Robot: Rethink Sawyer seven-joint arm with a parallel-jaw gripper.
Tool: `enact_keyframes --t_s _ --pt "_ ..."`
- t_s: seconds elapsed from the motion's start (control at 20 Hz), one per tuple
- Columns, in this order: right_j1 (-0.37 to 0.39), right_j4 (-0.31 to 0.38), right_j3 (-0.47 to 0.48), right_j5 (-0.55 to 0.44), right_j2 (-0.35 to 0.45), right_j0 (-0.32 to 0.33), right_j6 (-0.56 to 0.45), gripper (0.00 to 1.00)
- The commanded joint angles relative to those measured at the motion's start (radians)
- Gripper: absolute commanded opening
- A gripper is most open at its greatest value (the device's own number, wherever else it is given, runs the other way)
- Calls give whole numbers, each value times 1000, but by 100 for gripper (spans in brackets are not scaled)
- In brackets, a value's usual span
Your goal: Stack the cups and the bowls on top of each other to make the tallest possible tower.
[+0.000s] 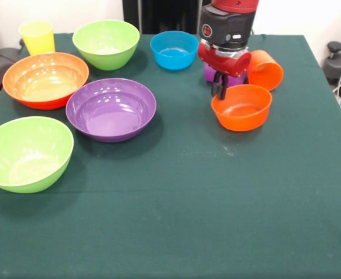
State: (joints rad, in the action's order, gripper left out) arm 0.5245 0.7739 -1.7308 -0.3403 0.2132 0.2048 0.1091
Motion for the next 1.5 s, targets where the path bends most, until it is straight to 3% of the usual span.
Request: enact_keyframes --t_s 0.05,0.5,1.05,1.5 --pt "-67 -2 -25 -26 9 17 200 0" --pt "-149 -1 50 -34 33 13 172 0" --pt "-165 -4 46 -47 93 78 96 0" --pt "-158 8 46 -50 82 73 112 0"
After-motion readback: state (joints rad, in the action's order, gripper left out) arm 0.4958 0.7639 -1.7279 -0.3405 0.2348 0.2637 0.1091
